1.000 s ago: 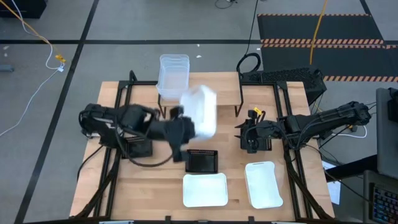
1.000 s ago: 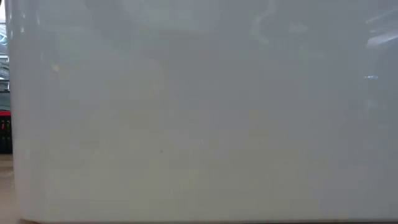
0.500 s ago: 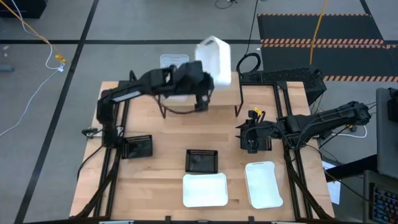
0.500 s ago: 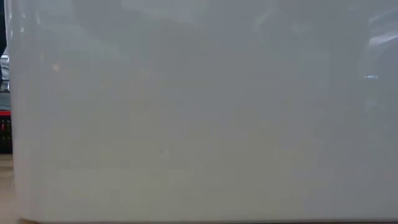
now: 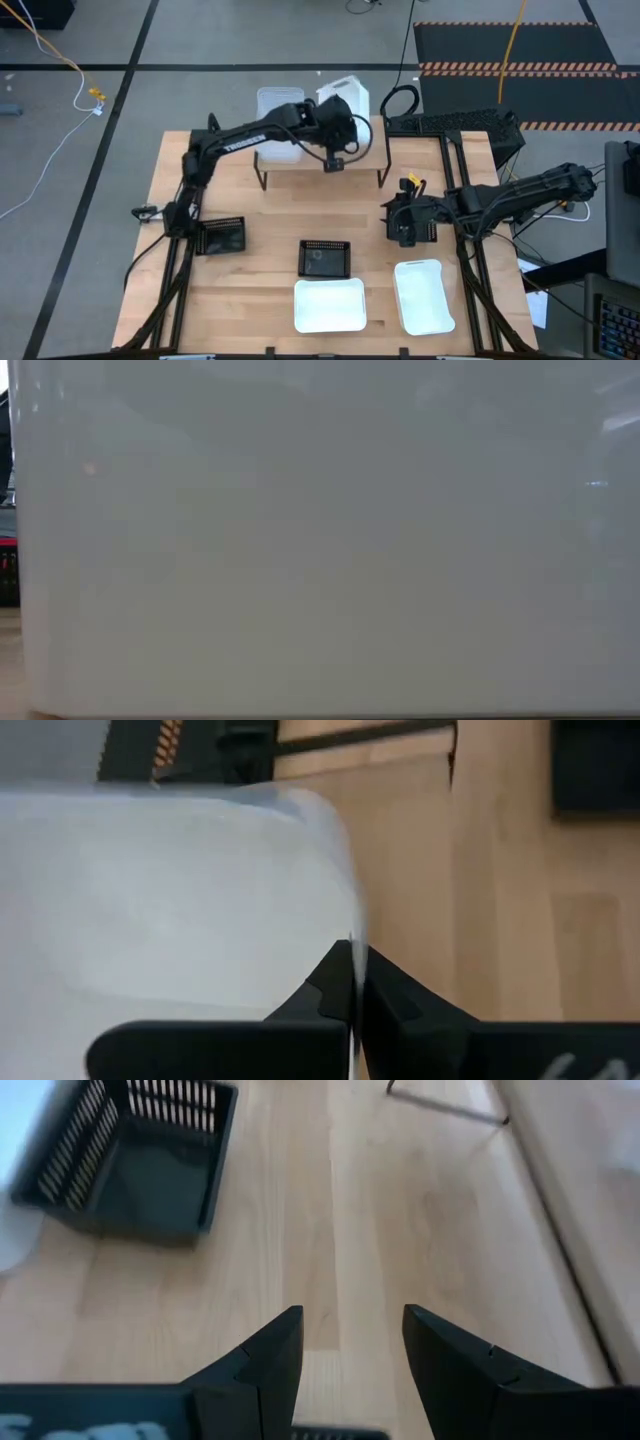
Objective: Stack baskets on shelf by color
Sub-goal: Put the left white bin on the shelf
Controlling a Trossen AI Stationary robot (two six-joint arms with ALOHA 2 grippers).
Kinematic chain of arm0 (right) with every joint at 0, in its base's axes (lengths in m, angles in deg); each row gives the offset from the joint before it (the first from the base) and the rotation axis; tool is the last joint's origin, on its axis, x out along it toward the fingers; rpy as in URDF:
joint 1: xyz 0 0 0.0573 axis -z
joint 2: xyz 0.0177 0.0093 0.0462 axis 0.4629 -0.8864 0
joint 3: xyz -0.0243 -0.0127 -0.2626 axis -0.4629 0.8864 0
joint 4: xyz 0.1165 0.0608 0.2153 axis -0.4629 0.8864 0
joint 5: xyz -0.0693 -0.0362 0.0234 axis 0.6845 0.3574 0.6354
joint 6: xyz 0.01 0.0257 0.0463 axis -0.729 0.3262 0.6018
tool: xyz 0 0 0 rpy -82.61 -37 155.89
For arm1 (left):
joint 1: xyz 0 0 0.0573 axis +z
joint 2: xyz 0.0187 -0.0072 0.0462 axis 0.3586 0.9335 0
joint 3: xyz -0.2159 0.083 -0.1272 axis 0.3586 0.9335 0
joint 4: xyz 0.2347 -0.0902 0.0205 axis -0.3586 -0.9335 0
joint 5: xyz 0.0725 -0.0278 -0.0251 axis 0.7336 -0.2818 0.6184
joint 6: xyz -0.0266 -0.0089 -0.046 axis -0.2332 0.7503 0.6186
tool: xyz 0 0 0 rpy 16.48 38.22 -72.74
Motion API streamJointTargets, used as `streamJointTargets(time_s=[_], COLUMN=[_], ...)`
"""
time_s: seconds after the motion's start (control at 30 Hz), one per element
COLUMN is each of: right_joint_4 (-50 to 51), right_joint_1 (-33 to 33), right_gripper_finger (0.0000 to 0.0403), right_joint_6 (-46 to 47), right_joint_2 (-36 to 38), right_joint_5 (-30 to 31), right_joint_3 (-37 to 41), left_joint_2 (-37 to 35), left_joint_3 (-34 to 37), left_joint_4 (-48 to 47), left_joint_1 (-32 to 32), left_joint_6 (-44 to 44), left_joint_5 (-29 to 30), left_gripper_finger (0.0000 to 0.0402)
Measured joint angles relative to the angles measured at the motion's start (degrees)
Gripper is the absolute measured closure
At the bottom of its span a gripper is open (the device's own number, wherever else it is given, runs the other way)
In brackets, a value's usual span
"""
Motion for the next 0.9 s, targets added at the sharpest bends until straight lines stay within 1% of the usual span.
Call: streamJointTargets(time_s=[0.1,0.23,0.37,0.57,0.67,0.77,0.83,0.9], right_joint_4=[-0.6,-3.0,-4.9,-6.7,-8.3,-9.5,-9.5,-9.5], right_joint_1=[0.0,0.0,0.0,0.0,0.0,0.0,0.0,0.0], right_gripper_finger=[0.0234,0.0234,0.0234,0.0234,0.0234,0.0234,0.0234,0.0234], right_joint_6=[0.0,0.6,1.5,0.3,0.0,0.0,0.0,0.4], right_joint_2=[0.0,0.0,0.7,3.8,6.2,8.8,10.3,11.7], right_joint_5=[0.0,0.1,0.2,0.4,0.4,0.4,0.2,0.2], right_joint_3=[2.7,7.4,9.8,10.3,10.3,10.3,10.3,10.3], left_joint_2=[0.1,-0.8,-2.6,-3.6,-3.6,-3.6,-3.6,-3.8], left_joint_3=[0.0,0.0,0.0,0.0,0.0,0.0,0.0,0.0], left_joint_4=[-1.8,-4.3,-7.0,-10.5,-13.0,-13.3,-12.7,-12.6], left_joint_1=[-0.1,0.0,-0.4,-0.4,-0.4,-0.5,-0.4,-0.6], left_joint_6=[0.7,4.7,8.5,11.2,11.7,12.3,13.6,14.1], left_joint_5=[0.1,0.2,-0.4,-2.3,-2.3,-1.6,-1.3,-1.1], left_gripper_finger=[0.0397,0.0397,0.0397,0.0396,0.0396,0.0396,0.039,0.0377])
